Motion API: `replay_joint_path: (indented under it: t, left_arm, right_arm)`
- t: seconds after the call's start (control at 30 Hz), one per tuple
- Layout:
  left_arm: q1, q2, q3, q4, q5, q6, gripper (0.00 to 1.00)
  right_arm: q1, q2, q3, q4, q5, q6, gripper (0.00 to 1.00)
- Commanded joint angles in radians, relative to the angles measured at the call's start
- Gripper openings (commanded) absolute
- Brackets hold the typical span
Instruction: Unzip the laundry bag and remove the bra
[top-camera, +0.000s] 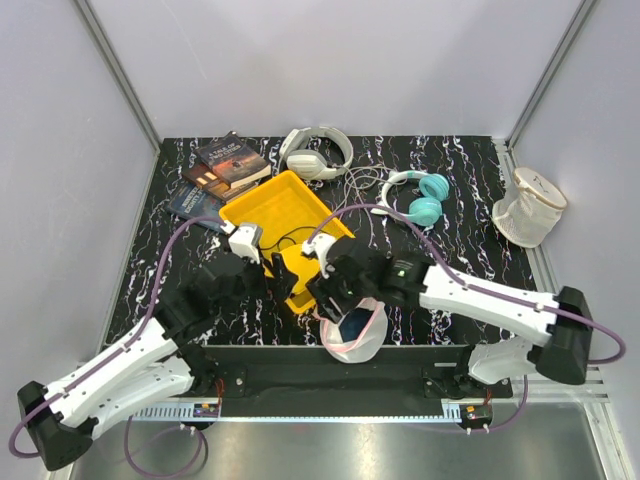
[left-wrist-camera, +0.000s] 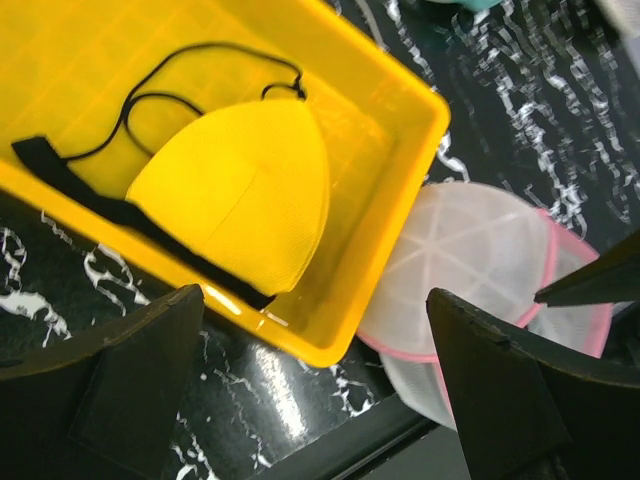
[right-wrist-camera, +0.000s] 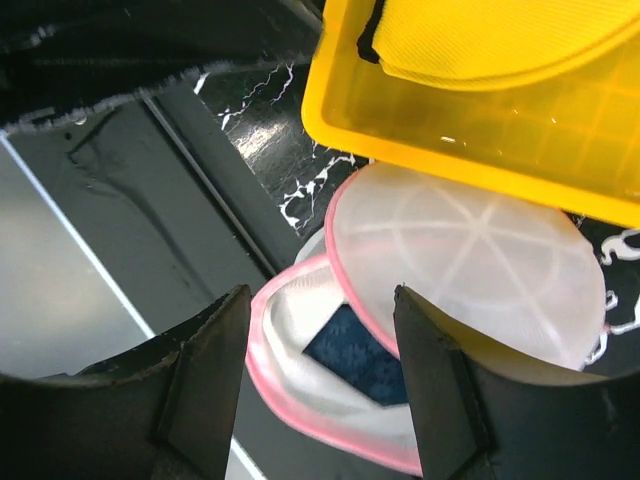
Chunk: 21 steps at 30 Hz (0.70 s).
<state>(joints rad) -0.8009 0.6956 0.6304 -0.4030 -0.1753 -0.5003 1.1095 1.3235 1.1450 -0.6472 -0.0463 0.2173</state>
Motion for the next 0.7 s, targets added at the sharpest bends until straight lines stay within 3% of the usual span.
replay_joint_path:
  t: [0.0, 0.23, 0.67]
  left_arm:
    - [0.035, -0.001, -0.029, -0.011, 0.037, -0.033, 0.99]
    - [0.106, -0.022, -0.067, -0.013, 0.077, -0.053, 0.99]
    - [0.147, -0.028, -0.087, -0.007, 0.132, -0.055, 0.99]
  right_arm:
    - [0.030, 0.086, 0.070, 0.047, 0.040, -0.120, 0.67]
    - [0.092, 0.201, 0.091, 0.032, 0.160, -0.173, 0.66]
    - [0.145, 0.307, 0.121, -0.014, 0.255, -0.203, 0.45]
